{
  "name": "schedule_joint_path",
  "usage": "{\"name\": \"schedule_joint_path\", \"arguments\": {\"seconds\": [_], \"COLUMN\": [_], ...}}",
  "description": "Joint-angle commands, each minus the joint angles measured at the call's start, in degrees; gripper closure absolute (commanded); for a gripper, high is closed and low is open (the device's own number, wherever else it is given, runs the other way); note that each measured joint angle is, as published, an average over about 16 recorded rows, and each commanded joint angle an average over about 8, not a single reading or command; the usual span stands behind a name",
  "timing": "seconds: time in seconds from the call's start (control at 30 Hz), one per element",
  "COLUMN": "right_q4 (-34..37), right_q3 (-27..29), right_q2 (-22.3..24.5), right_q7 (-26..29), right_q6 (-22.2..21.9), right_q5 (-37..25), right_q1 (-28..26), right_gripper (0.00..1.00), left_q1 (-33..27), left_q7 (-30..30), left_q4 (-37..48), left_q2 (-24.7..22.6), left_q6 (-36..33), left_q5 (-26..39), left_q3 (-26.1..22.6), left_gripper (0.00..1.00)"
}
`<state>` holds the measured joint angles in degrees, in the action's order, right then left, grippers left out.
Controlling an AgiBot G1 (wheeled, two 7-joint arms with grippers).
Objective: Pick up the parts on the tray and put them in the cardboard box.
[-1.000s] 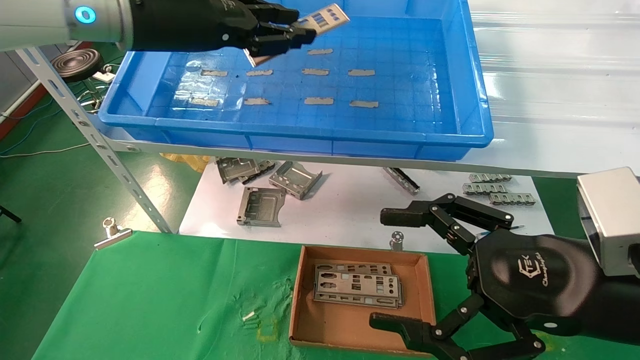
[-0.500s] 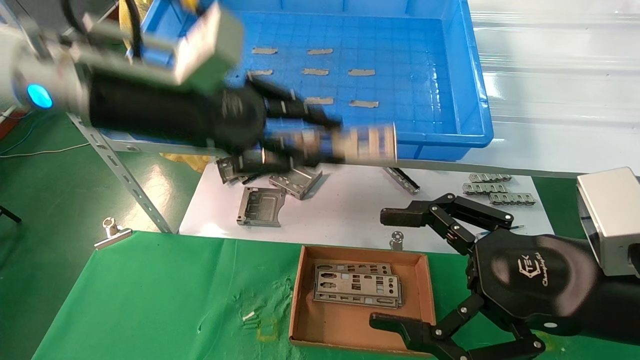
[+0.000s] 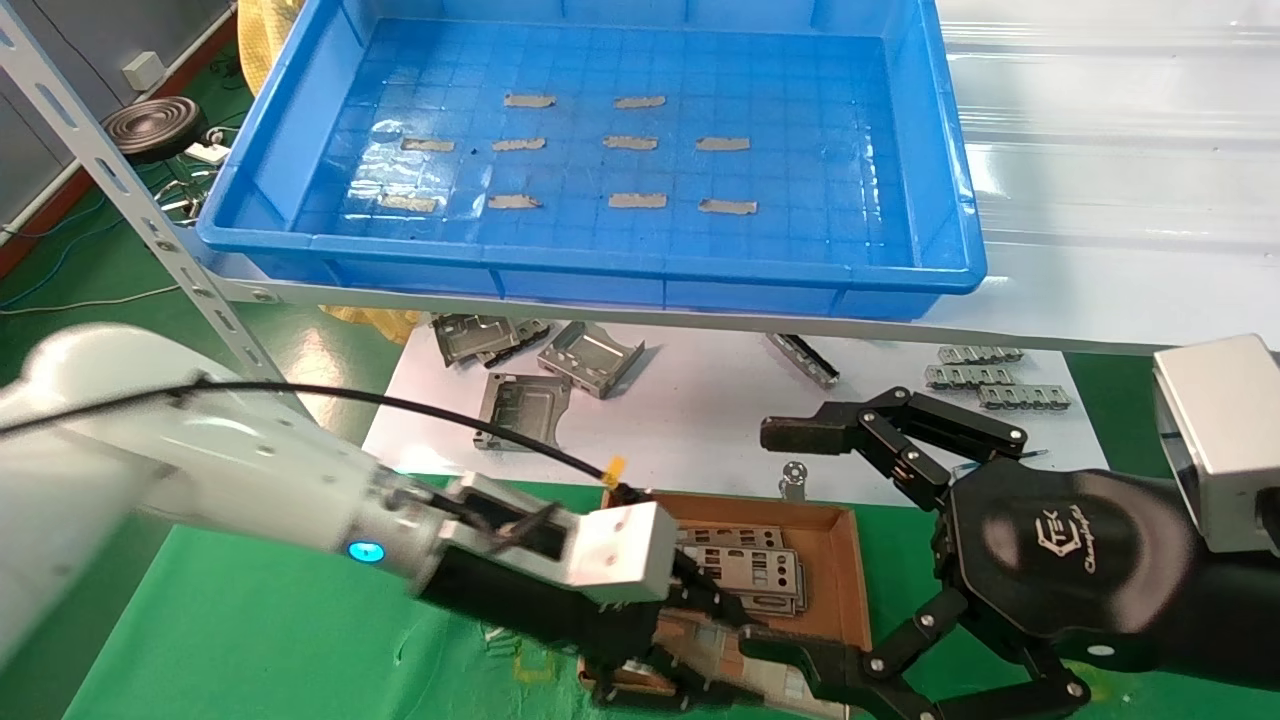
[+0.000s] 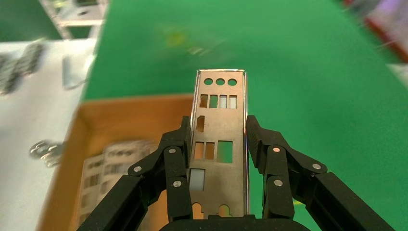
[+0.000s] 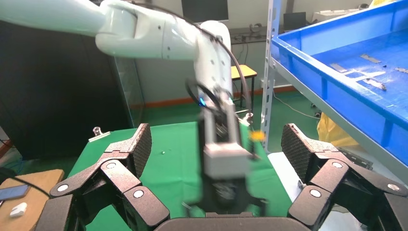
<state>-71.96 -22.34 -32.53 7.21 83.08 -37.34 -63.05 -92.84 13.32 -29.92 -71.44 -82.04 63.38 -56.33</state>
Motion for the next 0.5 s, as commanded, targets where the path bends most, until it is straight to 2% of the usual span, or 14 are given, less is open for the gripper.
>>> {"name": "schedule_joint_path", "arguments": {"seconds": [0.03,0.23,0.4,0.43,0.5], "right_q4": [0.0,0.0,0.0,0.0,0.0], "right_q3": [0.0,0.0,0.0,0.0,0.0], "right_q2": [0.0,0.0,0.0,0.0,0.0], "right_q7": [0.0,0.0,0.0,0.0,0.0], "right_q6": [0.0,0.0,0.0,0.0,0.0], "right_q5": [0.0,0.0,0.0,0.0,0.0], "right_q1": [0.0,0.0,0.0,0.0,0.0], "right_gripper": [0.0,0.0,0.0,0.0,0.0], "left_q1": [1.5,3.2,4.0,4.0,4.0], "left_q7": [1.8,11.9,12.4,12.1,11.3], "left_q4": [3.6,6.3,6.5,6.5,6.7], "left_q2": [-2.3,-5.1,-5.7,-5.7,-5.8], "left_q6": [2.5,9.9,12.0,12.2,12.4], "left_q5": [0.9,3.1,2.6,2.5,2.1], "left_q3": [-0.5,-1.0,-1.1,-1.2,-1.4], "left_gripper": [1.0,1.0,1.0,0.96,0.73]}}
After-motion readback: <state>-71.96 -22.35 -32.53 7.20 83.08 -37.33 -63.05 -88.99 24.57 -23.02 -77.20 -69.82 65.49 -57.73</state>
